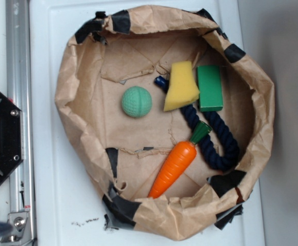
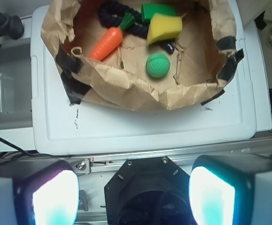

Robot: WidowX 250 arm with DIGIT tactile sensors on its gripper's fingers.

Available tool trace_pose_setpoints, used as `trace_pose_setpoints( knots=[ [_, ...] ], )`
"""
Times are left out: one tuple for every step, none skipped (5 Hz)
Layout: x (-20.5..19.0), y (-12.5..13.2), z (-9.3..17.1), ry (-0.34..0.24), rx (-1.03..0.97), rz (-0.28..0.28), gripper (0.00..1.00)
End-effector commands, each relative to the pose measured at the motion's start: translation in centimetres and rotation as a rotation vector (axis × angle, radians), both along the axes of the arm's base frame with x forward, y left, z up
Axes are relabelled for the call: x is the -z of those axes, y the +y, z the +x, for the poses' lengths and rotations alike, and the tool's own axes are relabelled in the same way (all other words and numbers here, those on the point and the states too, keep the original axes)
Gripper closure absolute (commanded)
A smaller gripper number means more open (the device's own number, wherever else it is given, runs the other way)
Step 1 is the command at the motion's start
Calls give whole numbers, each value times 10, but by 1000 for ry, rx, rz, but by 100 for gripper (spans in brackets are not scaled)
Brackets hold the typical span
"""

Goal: Grab the green ball.

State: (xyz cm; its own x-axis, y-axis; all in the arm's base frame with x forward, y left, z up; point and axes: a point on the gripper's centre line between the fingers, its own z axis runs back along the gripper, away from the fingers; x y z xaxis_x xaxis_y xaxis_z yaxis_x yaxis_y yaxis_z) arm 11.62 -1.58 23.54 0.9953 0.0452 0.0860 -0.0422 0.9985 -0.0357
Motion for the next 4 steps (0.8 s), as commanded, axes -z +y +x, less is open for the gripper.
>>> trace_pose_setpoints(
  knots=[
    [0, 0, 0, 0, 0, 0, 0],
    [34, 27, 49, 9, -18, 41, 0],
    [70, 51, 82, 22, -33, 76, 0],
    [107, 68, 108, 41, -41, 102, 0]
  ],
)
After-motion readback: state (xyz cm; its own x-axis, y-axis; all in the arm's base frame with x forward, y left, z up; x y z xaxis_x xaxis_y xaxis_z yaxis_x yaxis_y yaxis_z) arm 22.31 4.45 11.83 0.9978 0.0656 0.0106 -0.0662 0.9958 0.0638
